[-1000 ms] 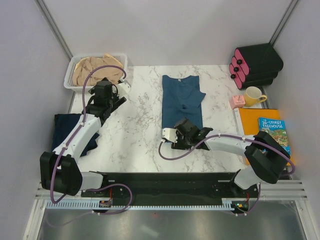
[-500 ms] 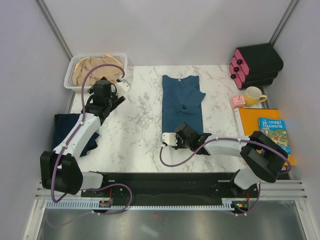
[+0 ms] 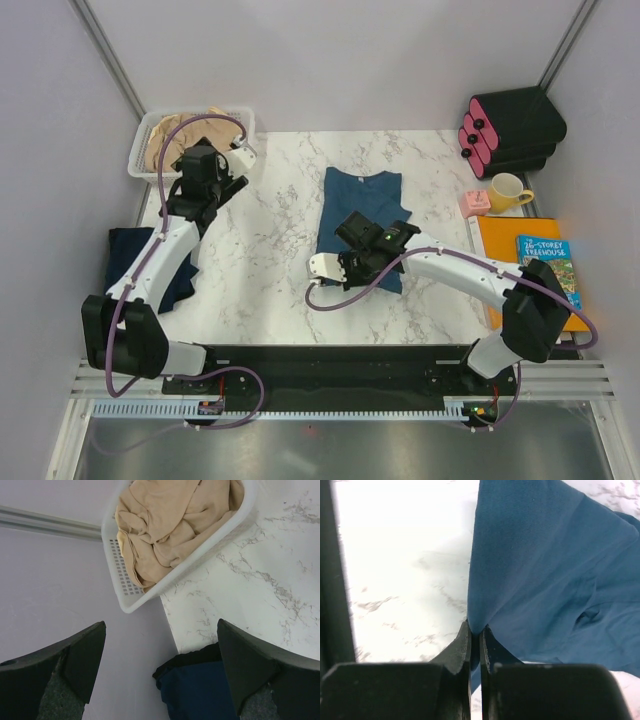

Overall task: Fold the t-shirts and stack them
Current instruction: Grab one side of the 2/3 rectangular tshirt with right arm, then fold the long partially folded tshirt into a neat square

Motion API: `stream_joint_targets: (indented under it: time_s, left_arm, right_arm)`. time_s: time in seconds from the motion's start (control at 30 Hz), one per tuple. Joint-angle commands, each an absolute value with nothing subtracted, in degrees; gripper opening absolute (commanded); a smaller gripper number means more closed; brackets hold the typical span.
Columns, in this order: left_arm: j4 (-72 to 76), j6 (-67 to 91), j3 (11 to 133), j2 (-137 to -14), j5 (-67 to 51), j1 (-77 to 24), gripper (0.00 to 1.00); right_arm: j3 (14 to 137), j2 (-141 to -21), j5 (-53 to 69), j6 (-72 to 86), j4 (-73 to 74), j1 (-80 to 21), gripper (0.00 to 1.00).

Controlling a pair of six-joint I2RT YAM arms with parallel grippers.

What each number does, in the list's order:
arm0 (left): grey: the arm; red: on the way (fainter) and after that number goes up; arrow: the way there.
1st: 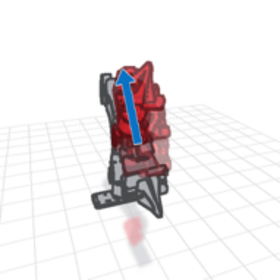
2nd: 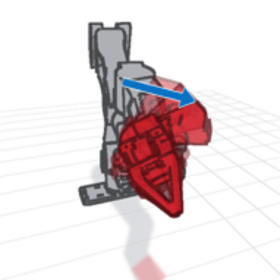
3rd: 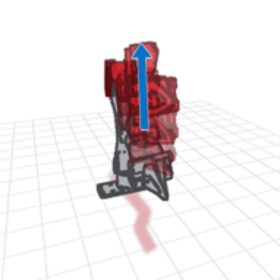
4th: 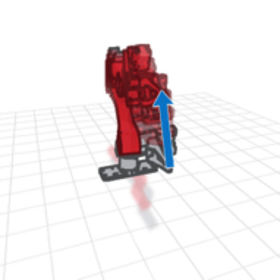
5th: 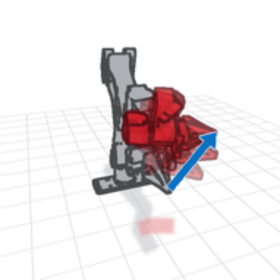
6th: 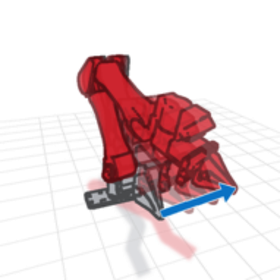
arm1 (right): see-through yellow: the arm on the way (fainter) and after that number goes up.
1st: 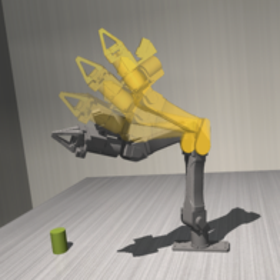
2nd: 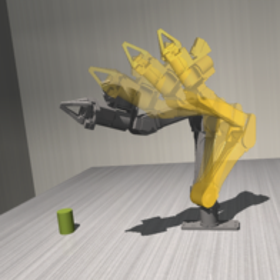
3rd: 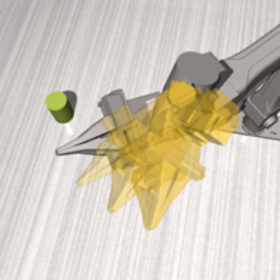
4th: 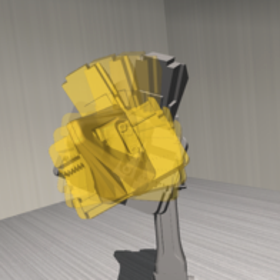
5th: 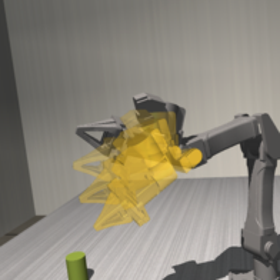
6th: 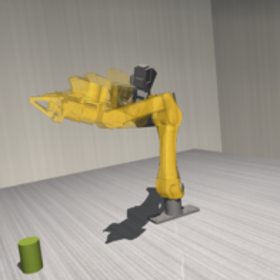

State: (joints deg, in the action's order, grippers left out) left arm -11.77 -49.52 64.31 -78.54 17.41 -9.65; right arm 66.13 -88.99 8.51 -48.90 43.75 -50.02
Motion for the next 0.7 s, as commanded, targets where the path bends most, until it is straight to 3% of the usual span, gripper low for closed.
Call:
stream_joint_targets:
  time_s: [0.0,0.33,0.67]
  left_arm:
    - [-8.52,-51.68,68.11,-78.49,15.47,-9.32,1.00]
    - [-8.70,-51.86,68.81,-77.96,15.12,-9.40,1.00]
    - [-9.23,-51.33,69.61,-79.37,14.94,-9.40,1.00]
  right_arm:
    - [72.94,-87.89,17.92,-54.48,64.67,-50.19,0.02]
    - [85.95,-88.85,24.26,-59.50,79.36,-51.42,0.00]
    - [87.79,-93.50,12.40,-64.42,71.02,-47.38,0.00]
